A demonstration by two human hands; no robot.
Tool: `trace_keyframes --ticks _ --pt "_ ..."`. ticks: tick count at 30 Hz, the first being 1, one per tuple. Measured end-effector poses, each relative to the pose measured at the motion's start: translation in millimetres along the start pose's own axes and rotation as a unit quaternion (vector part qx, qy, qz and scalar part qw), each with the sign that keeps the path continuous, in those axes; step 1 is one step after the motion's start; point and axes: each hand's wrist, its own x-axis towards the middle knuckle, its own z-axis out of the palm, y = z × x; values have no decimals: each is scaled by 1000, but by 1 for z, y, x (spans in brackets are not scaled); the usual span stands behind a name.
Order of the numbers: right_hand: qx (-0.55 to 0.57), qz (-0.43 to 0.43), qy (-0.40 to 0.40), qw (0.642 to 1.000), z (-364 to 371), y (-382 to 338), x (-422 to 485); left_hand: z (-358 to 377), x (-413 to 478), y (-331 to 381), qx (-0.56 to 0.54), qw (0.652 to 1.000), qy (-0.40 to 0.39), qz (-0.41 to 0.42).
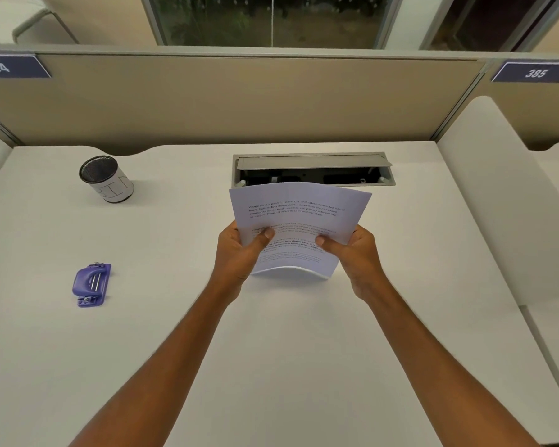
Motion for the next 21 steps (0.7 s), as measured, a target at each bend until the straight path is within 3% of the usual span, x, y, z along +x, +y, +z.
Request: trace_keyframes --ticks 9,14,21 --pt "-32 35 -16 999 -3 21 2 1 0 -6 3 999 7 -32" --pt "-31 50 -31 998 -24 26 0 -10 7 9 -106 994 11 -12" --pt "213 82 -24 973 -3 28 -4 -2 12 10 -232 972 -5 -25"
